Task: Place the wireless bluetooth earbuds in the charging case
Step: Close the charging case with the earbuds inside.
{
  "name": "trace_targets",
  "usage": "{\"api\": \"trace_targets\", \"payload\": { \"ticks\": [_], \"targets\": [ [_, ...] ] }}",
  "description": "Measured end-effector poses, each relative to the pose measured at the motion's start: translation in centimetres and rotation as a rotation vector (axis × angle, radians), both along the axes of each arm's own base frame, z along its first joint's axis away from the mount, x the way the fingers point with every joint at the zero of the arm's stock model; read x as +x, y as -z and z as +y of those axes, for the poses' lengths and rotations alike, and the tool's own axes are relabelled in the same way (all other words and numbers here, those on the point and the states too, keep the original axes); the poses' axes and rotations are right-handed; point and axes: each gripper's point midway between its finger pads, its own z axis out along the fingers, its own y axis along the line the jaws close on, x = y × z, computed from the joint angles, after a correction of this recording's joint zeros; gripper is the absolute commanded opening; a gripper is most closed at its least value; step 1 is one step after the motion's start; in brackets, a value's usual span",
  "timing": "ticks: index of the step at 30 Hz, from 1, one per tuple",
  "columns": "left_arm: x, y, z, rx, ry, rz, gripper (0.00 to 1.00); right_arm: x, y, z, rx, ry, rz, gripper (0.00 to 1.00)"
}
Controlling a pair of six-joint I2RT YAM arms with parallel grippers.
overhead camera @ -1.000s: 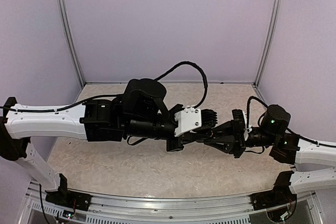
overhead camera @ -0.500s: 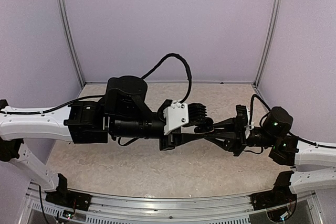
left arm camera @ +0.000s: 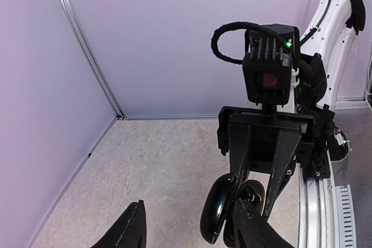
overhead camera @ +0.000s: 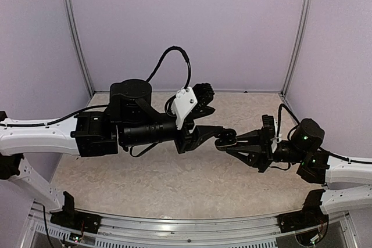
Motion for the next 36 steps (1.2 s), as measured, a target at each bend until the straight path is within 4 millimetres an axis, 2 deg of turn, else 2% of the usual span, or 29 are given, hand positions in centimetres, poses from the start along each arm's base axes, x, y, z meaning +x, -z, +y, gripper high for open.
{"api": "trace_targets", "payload": {
  "ticks": [3, 7, 9, 11, 13, 18, 27, 36],
  "targets": [
    [0.8, 1.1, -0.6, 0.005, 0.01, 0.07, 0.69, -0.2, 0.0, 0.0, 0.002, -0.011, -0.003, 0.0],
    [1.8, 2.2, -0.3, -0.001, 0.057, 0.137, 0.84, -0.2, -0.2, 0.0, 0.007, -0.014, -0.008, 0.0],
    [1.3, 3.3, 0.5, -0.006, 0.091, 0.145, 0.86, -0.3, -0.2, 0.0, 0.007, -0.014, -0.008, 0.0],
    [0.2, 4.8, 1.2, 0.009, 0.133, 0.159, 0.87, -0.3, -0.2, 0.0, 0.006, -0.015, -0.008, 0.0],
    [-0.7, 5.4, 1.4, 0.02, 0.173, 0.164, 0.87, -0.3, -0.2, 0.0, 0.006, -0.016, -0.008, 0.0],
    [-1.8, 5.2, 0.9, 0.017, 0.229, 0.137, 0.86, -0.3, 0.3, 0.3, -0.008, -0.028, 0.002, 0.0],
    [-3.2, 5.8, -1.8, 0.075, 0.262, 0.041, 0.77, -0.5, 0.8, 0.6, -0.023, -0.053, 0.012, 0.0],
    [-3.7, 5.9, -2.0, 0.109, 0.235, -0.081, 0.71, -0.6, 0.8, 0.6, -0.024, -0.058, 0.033, 0.0]
  ]
}}
